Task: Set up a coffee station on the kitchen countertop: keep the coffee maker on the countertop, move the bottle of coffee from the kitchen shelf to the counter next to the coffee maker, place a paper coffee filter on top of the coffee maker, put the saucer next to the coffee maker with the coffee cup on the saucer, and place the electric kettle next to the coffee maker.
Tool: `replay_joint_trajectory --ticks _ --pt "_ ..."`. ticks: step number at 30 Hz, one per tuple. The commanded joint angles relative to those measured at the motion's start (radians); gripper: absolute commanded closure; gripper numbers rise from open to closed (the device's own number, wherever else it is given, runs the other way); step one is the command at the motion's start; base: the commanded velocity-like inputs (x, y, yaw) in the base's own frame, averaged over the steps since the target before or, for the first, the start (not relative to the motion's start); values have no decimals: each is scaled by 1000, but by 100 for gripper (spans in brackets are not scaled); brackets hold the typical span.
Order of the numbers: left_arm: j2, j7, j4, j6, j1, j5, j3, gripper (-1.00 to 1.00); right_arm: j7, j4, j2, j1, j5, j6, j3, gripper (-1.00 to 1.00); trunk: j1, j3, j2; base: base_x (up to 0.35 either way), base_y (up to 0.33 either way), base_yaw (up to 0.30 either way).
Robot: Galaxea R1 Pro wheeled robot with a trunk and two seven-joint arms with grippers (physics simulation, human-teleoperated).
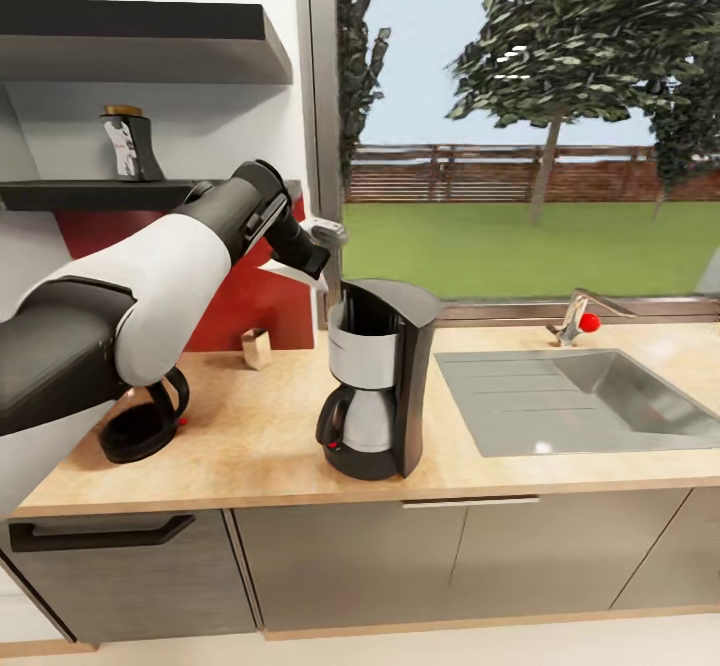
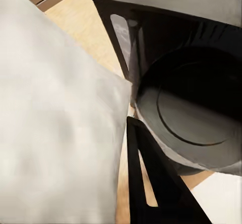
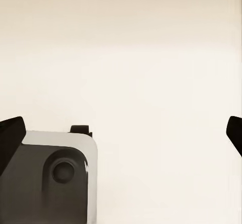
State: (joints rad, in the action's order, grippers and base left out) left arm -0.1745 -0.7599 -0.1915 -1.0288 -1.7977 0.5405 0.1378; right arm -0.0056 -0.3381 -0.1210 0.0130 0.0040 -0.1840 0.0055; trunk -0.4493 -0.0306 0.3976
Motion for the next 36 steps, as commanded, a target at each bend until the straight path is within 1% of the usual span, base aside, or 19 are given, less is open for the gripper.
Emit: replay_joint_trajectory --ticks 1,8,14,20,24,26,28,29,30,32,36 --pt "0 -10 -1 -1 -1 7 7 100 -1 1 0 1 0 -3 1 -100 -1 -2 2 0 -272 0" --pt "0 -9 0 1 0 11 8 100 -1 1 0 1 0 -3 1 -100 -1 -2 2 -2 -272 0" --pt "0 -9 0 1 -2 18 9 100 -1 1 0 1 1 -2 1 -100 -1 -2 2 -94 -236 0" --pt "0 -9 0 1 -2 72 9 100 -1 1 0 1 1 -3 1 -100 -1 -2 2 -57 -34 0" --pt "0 -9 0 1 -1 78 9 100 -1 1 0 1 1 -2 1 -100 -1 -2 2 -93 -2 0" --pt "0 -9 1 2 0 91 10 100 -1 1 0 1 1 -2 1 -100 -1 -2 2 -35 0 0" --pt "0 -9 1 2 2 131 10 100 -1 1 0 1 1 -3 1 -100 -1 -2 2 -11 0 0" --pt "0 -9 1 1 2 163 10 100 -1 1 0 1 1 -3 1 -100 -1 -2 2 -5 0 0" --pt "0 -9 1 0 3 188 10 100 -1 1 0 1 1 -3 1 -100 -1 -2 2 -2 0 0" --pt "0 -10 1 0 3 204 9 100 -1 1 0 1 0 -3 1 -100 -1 -2 2 -1 0 0" --pt "0 -9 2 0 4 213 9 100 -1 1 0 1 0 -3 1 -100 -1 -2 2 0 0 0"
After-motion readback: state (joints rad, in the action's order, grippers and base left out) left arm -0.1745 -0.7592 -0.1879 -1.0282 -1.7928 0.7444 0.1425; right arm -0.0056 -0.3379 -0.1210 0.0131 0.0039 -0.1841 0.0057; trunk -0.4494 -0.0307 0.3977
